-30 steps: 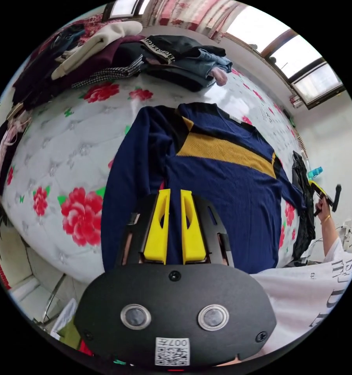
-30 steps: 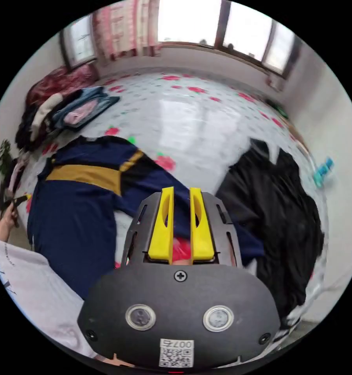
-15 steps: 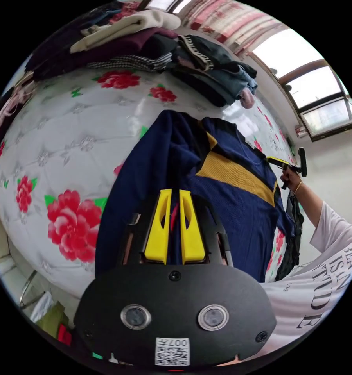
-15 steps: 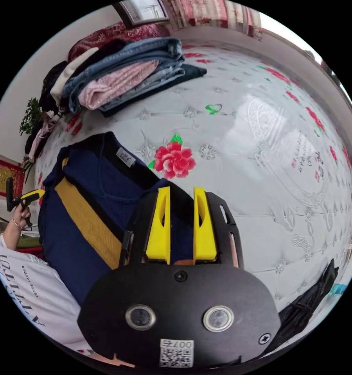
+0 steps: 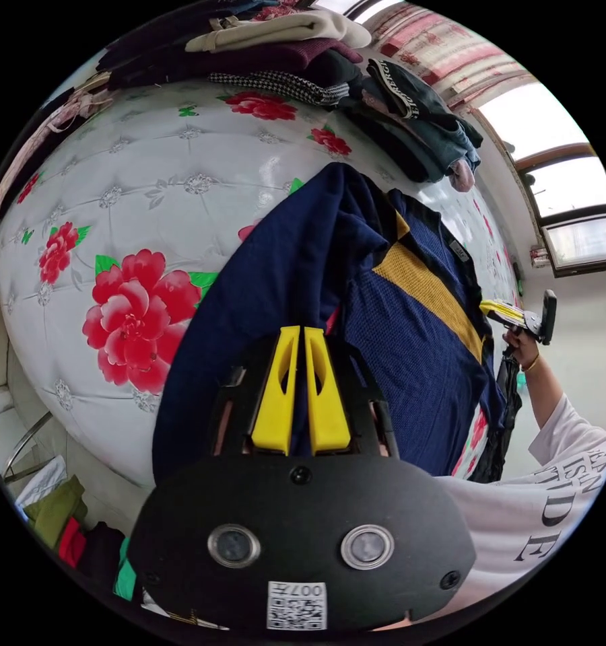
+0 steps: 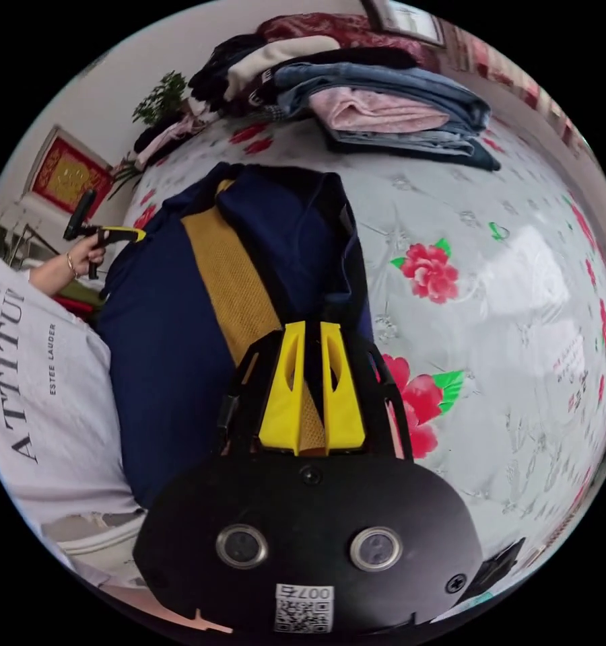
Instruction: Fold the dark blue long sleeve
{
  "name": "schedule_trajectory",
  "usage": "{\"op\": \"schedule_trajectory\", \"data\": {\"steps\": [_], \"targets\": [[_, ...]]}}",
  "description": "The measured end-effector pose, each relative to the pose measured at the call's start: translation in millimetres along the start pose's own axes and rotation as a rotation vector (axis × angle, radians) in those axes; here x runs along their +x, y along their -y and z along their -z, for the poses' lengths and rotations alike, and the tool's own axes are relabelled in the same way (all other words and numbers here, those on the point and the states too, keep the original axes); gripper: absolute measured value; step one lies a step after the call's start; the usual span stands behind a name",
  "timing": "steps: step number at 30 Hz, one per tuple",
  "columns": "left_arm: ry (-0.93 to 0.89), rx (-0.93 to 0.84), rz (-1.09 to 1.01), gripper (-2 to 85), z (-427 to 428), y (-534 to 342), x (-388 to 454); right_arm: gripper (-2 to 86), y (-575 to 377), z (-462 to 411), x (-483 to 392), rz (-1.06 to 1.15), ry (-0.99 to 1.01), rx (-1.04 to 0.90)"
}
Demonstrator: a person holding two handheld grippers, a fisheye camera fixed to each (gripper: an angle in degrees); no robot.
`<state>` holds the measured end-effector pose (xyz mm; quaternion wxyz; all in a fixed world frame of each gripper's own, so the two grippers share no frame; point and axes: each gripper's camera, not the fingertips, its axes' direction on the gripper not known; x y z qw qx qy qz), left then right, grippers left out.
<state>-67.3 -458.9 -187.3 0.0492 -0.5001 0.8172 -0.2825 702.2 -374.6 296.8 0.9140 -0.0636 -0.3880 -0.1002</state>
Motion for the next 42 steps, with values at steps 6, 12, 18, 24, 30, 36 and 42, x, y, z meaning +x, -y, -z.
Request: {"op": "schedule_trajectory", "data": {"steps": [6,12,18,24,30,36,42], "targets": [[-0.003,0.0,0.015,-0.8,1.2,-0.9,-4.8,4.9,-22.3,26.4,30.7,-0.189,-0.118,0.203],[-0.029,0.013,0.069,-0.6,4.1,-5.9,-17.5,7.6,-34.9,14.0,73.3,-0.361,-0.072,0.188],[0.012,0.051,0.064,2.1,21.8,-25.1,-30.0,7.7,-34.2,2.6,106.2,-0.465,-0.098,0.143],[0.048,0.099,0.199,5.3,43.9,-61.2,-66.5,6.7,-33.4,-4.9,116.9,-0.531,-0.16,0.076],[0.144,0.12,0.294,6.4,60.7,-106.1,-106.2,6.5,-62.8,44.3,73.3,-0.596,-0.176,0.299],[0.063,0.103,0.484,10.0,58.6,-173.4,-164.2,7.1,-106.7,42.4,-22.8,-0.533,-0.058,0.269],[-0.344,0.27,0.708,15.3,29.3,-221.9,-206.9,7.4,-143.6,13.6,-111.6,-0.516,-0.005,0.128]]}}
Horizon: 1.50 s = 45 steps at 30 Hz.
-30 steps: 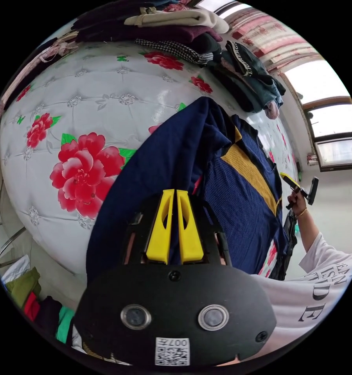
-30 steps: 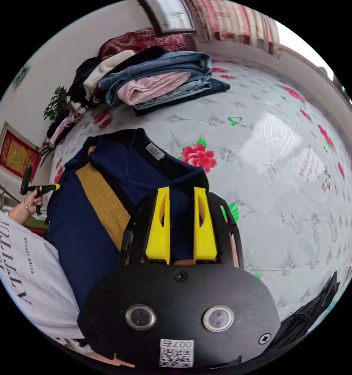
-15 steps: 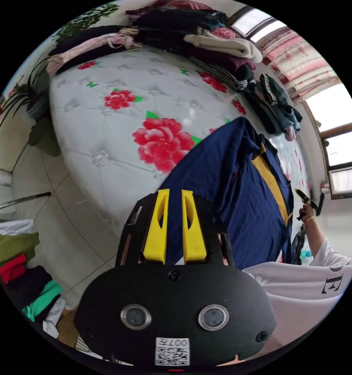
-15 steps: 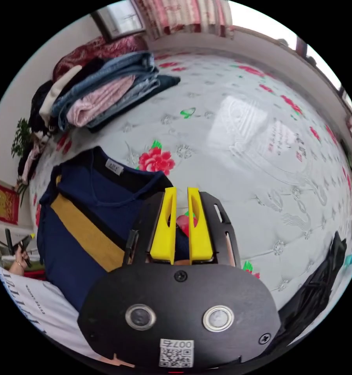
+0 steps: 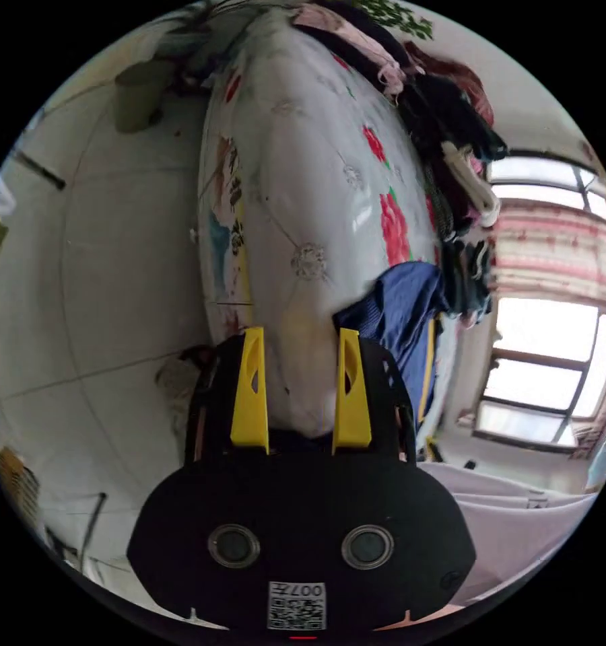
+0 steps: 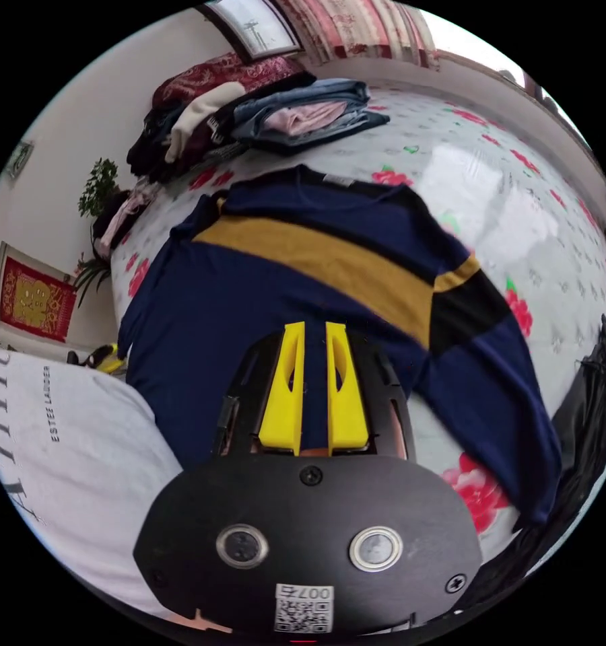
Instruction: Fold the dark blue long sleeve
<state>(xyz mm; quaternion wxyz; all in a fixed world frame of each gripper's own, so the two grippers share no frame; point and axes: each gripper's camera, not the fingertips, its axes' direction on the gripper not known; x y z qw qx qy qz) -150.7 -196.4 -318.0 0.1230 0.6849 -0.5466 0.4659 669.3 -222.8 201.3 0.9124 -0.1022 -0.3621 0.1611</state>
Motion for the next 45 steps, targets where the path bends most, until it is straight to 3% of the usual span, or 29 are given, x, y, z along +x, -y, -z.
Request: {"op": "schedule_trajectory", "data": {"steps": [3,8,16,22,24,26,28,30,33,35,37,40,45], "targets": [[-0.04,-0.016,-0.033,17.9,-7.8,5.1,5.2,7.5,-21.7,1.2,-17.4,-0.027,0.06,-0.028],[0.111,-0.147,-0.102,20.6,-8.7,16.0,27.0,7.7,-41.3,15.4,-30.8,-0.064,0.064,0.017],[0.079,-0.111,-0.276,16.2,16.9,1.9,43.8,8.2,-54.1,15.7,-62.4,-0.05,0.057,0.023],[0.061,-0.182,-0.401,15.9,7.6,-0.1,51.9,8.7,-79.8,21.0,-54.2,-0.172,0.028,0.032],[0.113,-0.224,-0.419,12.7,-6.3,3.7,53.3,8.8,-97.6,24.4,-40.7,-0.263,0.005,0.036],[0.241,-0.215,-0.472,0.5,-16.4,10.8,58.9,8.8,-110.4,24.1,-31.6,-0.321,0.001,0.023],[0.224,-0.246,-0.507,-0.3,-17.8,22.7,63.2,8.8,-121.2,22.8,-27.0,-0.357,-0.016,0.003],[0.213,-0.193,-0.516,-0.6,-1.0,39.5,65.7,8.7,-132.0,22.7,-25.5,-0.381,-0.041,-0.005],[0.281,0.023,-0.499,-0.6,61.6,81.3,59.6,8.5,-141.9,22.3,-20.6,-0.432,-0.042,0.002],[0.326,0.156,-0.381,0.0,112.5,114.0,40.0,8.5,-146.6,21.3,-16.7,-0.464,-0.03,0.01],[0.276,0.185,-0.338,3.7,138.8,132.9,29.2,8.3,-149.5,18.6,-13.5,-0.484,-0.014,0.003],[0.069,0.228,-0.357,16.9,166.4,141.0,23.0,7.9,-151.4,12.4,-11.3,-0.474,-0.003,-0.037],[0.162,0.207,-0.501,18.0,161.0,90.1,25.7,7.3,-166.2,7.6,-7.1,-0.467,0.018,-0.077]]}}
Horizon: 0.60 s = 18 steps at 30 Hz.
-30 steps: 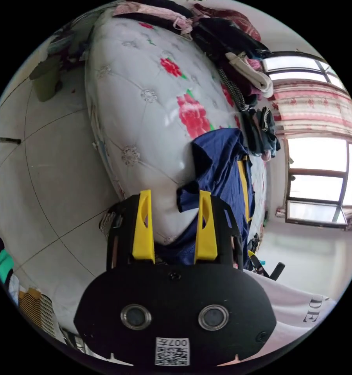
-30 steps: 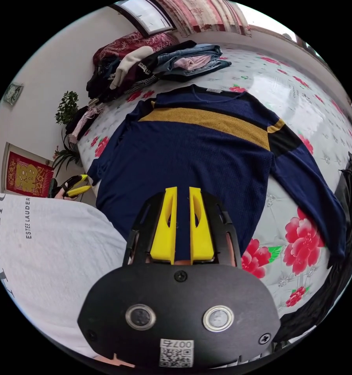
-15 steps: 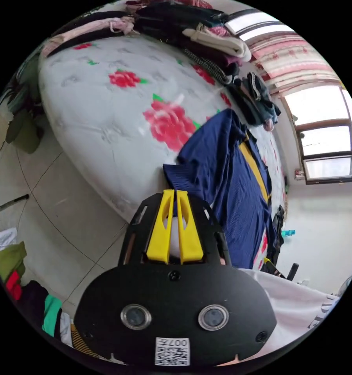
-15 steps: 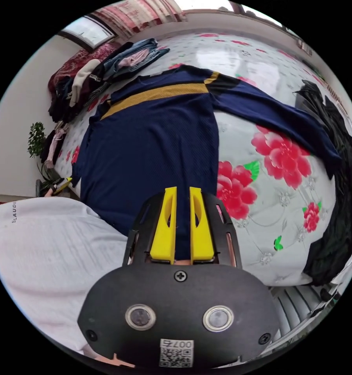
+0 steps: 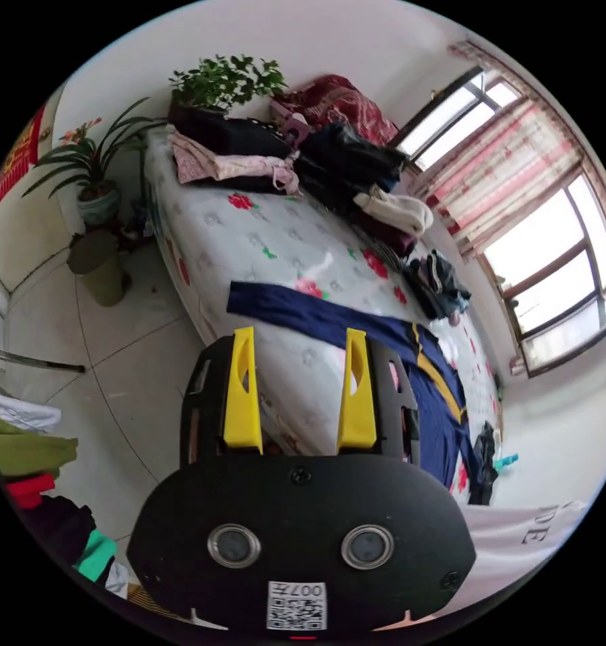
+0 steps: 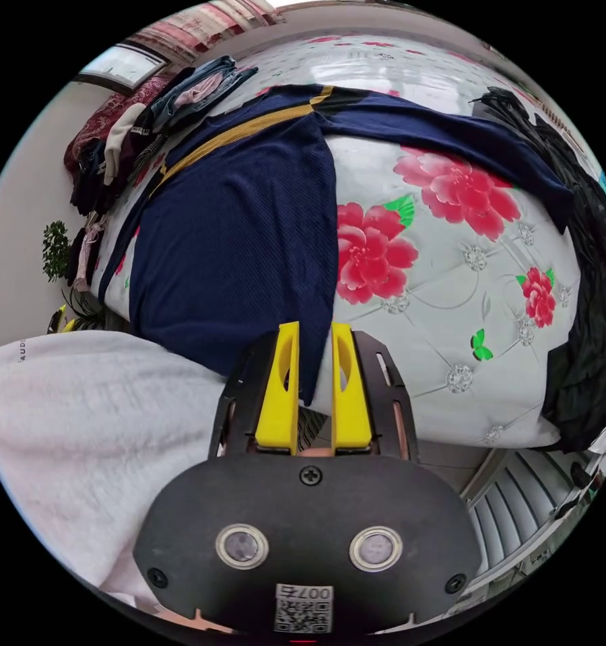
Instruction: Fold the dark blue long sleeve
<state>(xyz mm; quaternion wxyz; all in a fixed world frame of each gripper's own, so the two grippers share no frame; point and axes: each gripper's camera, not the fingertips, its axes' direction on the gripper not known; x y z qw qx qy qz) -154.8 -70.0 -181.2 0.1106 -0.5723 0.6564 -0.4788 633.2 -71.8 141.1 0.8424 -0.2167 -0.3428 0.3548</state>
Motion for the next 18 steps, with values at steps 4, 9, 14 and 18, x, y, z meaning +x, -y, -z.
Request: {"op": "schedule_trajectory", "data": {"steps": [4,9,14,18], "targets": [[-0.127,-0.191,-0.092,18.4,-33.2,-78.1,24.2,6.7,-6.6,-9.1,8.5,-0.009,0.02,-0.031],[-0.168,-0.552,-0.291,18.5,-97.9,-146.6,77.7,5.6,5.3,-27.3,5.2,0.046,0.06,-0.111],[-0.121,-0.711,-0.482,14.8,-142.3,-157.6,128.3,2.9,26.1,-30.7,-3.7,0.114,0.032,-0.2],[-0.043,-0.779,-0.57,4.8,-148.1,-148.8,139.4,0.4,36.5,-45.3,-17.3,0.209,0.049,-0.32]]}}
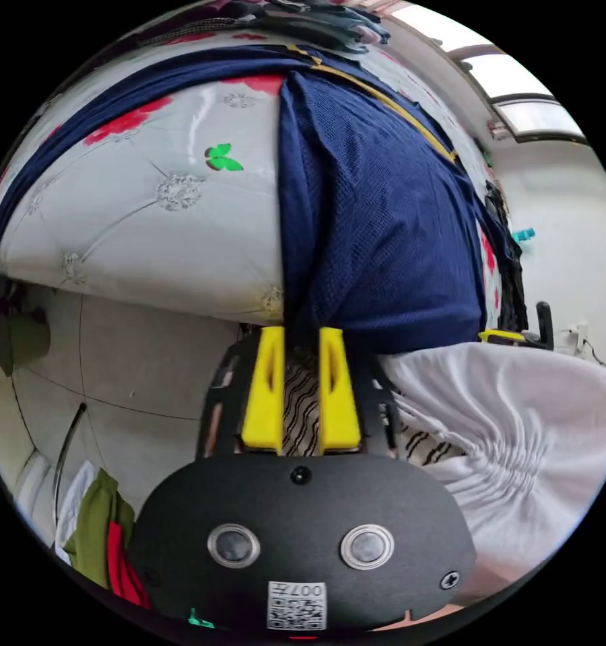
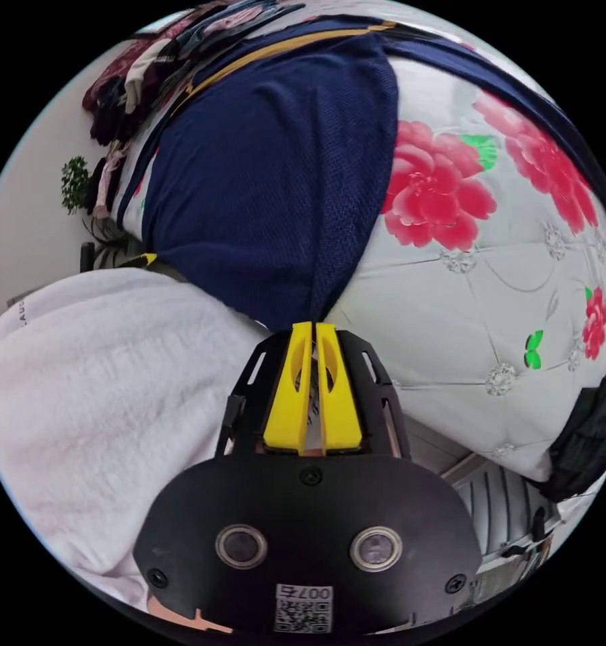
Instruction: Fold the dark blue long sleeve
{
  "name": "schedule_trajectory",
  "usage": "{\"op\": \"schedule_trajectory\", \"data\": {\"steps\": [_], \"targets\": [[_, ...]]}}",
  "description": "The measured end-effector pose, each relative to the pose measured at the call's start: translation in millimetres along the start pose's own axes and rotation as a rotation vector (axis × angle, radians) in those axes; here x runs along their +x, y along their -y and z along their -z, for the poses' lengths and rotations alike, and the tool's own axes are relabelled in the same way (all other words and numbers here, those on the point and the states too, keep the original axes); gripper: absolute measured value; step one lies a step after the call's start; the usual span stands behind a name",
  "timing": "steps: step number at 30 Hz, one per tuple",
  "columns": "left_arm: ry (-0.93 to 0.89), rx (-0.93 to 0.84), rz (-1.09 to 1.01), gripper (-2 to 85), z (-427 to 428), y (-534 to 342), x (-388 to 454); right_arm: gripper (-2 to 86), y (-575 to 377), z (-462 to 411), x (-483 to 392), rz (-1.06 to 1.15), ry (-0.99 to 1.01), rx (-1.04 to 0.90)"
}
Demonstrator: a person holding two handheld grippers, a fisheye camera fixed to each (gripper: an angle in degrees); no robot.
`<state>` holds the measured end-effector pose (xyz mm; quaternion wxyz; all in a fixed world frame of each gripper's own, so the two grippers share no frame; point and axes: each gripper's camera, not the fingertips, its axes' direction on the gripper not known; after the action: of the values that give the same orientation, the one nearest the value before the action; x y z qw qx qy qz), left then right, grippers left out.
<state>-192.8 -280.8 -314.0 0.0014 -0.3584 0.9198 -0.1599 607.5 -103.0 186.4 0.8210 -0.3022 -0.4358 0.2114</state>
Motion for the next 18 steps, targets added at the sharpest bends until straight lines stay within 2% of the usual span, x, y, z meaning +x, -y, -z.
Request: {"op": "schedule_trajectory", "data": {"steps": [1,6,9,12,18], "targets": [[0.022,0.019,-0.011,1.3,10.0,-4.4,0.4,0.3,0.0,0.9,-2.2,0.015,-0.023,-0.006],[0.01,0.062,0.01,0.5,36.8,-36.6,-8.8,-0.1,-25.7,12.8,-5.1,0.076,-0.15,-0.041],[-0.007,0.041,0.136,3.9,29.6,-49.6,-26.8,0.1,-31.0,2.3,6.2,0.023,-0.096,-0.037],[-0.125,0.093,0.282,8.0,35.3,-52.7,-49.8,0.5,-29.4,3.6,11.0,-0.038,-0.053,-0.028],[-0.248,0.438,0.505,10.3,95.1,-40.3,-102.5,0.4,-34.0,40.4,7.5,-0.097,-0.149,0.082]]}}
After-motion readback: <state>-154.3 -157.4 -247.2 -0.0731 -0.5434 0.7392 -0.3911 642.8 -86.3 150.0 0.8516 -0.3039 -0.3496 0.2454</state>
